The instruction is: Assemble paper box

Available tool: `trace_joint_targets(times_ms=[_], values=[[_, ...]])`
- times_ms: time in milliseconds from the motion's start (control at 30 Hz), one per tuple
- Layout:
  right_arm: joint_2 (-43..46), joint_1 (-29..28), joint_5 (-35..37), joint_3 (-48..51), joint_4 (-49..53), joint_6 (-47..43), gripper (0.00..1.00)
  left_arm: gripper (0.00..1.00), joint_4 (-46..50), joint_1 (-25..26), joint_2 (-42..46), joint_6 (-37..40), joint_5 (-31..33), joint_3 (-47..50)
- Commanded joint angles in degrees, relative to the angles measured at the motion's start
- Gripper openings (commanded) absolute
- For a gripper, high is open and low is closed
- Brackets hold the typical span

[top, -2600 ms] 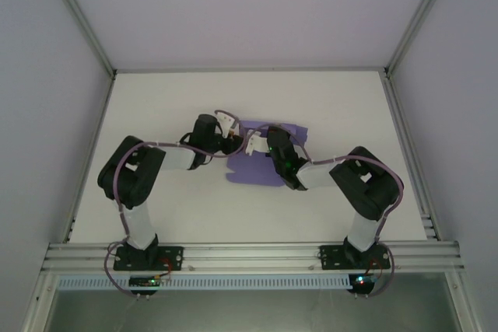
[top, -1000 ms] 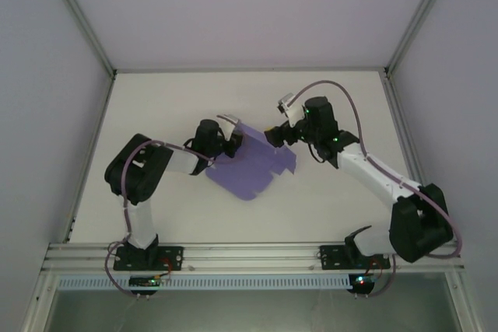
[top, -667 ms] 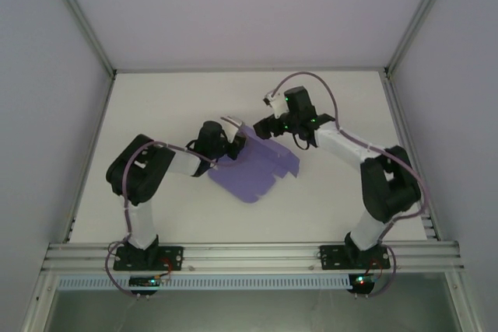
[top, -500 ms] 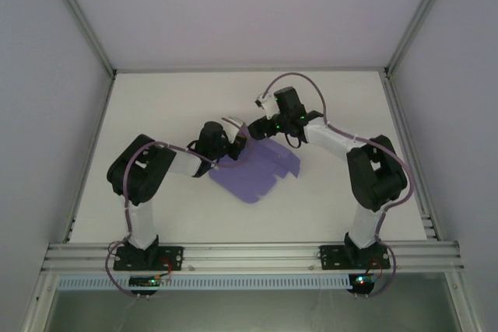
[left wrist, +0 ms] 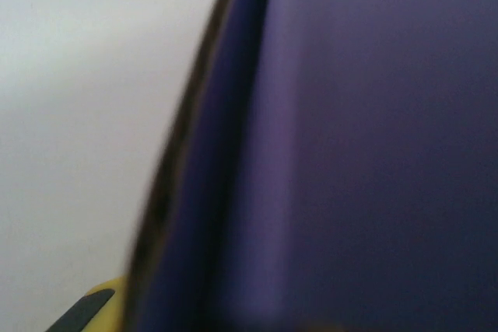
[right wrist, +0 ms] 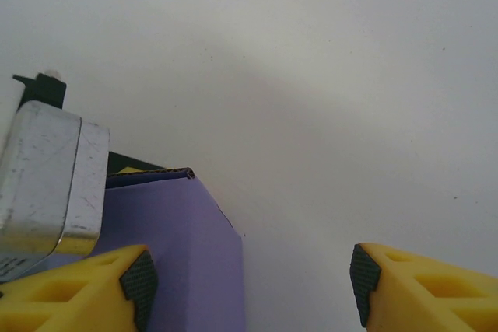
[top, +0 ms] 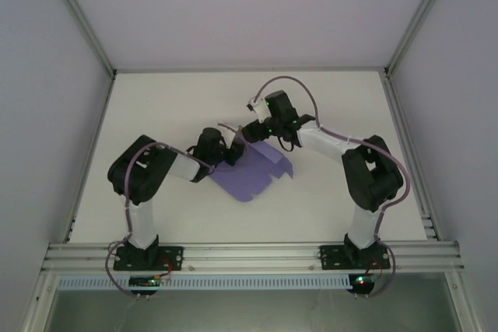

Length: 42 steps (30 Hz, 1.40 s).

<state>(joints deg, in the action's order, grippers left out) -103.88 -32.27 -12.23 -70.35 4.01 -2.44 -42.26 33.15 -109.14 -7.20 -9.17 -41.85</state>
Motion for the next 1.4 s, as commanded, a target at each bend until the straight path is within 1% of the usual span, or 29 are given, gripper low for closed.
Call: trace_joint_targets(times_ms=[0,133,300,400,500,533,600,633,667,700,767,900,1033,1133,1200,1333,1367], values=[[-2.4,0.4,3.8,4.6,7.3,-0.7,0.7,0.26,-2.6,0.2,3.4,-1.7,0.5,1.5],[-1.5,1.3,1.7,5.4,6.7,-0.4,0.69,0.27,-6.0,-0.9,4.5,-2.3,-0.4,2.7],[-1.1,1.5,0.2,4.8,6.8,-0.4,0.69,0.27,-6.0,-1.8,3.8,-2.4,-5.1,0.1],[-1.2,1.7,-0.4,4.4,6.7,-0.3,0.69,0.27,-4.9,-1.8,2.5,-2.1,-4.7,-1.8],[-1.6,1.8,-1.4,4.2,6.7,0.2,0.69,0.26,-5.9,-1.8,0.4,-2.5,-4.2,-2.9],[-1.8,1.9,-1.9,4.0,6.9,0.4,0.69,0.24,-6.3,-1.8,-0.3,-2.5,-4.7,-3.4],[-2.2,2.0,-1.8,3.9,7.3,1.0,0.7,0.17,-7.0,-1.8,-1.8,-3.2,-5.4,-4.3],[-2.2,2.2,-1.7,3.9,7.3,1.3,0.69,0.12,-7.0,-1.8,-2.3,-3.2,-5.7,-4.8],[-2.1,2.4,-1.8,3.9,7.2,1.7,0.69,0.04,-6.9,-1.8,-2.7,-3.3,-5.5,-5.1],[-1.8,2.8,-2.3,4.2,6.9,2.4,0.69,0.0,-6.6,-1.8,-3.1,-3.4,-4.4,-5.3],[-0.6,3.6,-3.4,4.8,5.9,3.7,0.7,0.0,-6.4,-1.8,-3.2,-3.3,-2.5,-5.1],[5.7,5.9,-5.3,9.2,2.2,6.9,0.77,0.0,-6.1,-1.9,-1.3,-4.6,1.3,-3.4],[16.0,8.1,-5.8,15.3,1.5,8.6,0.8,0.0,-2.5,-2.4,1.4,-6.6,2.7,-2.8],[23.7,9.4,-9.9,19.4,3.9,7.2,0.78,0.0,1.1,-3.5,3.6,-9.0,2.5,-2.9],[28.4,9.5,-10.8,22.4,4.6,6.0,0.79,0.0,2.6,-3.8,4.8,-10.0,1.6,-2.9],[34.5,9.5,-12.5,28.2,0.9,4.6,0.78,0.0,7.0,-3.9,6.8,-10.7,0.0,-4.0],[35.2,9.5,-12.3,29.0,0.2,4.6,0.76,0.0,8.5,-3.9,7.2,-10.9,-0.4,-4.4]])
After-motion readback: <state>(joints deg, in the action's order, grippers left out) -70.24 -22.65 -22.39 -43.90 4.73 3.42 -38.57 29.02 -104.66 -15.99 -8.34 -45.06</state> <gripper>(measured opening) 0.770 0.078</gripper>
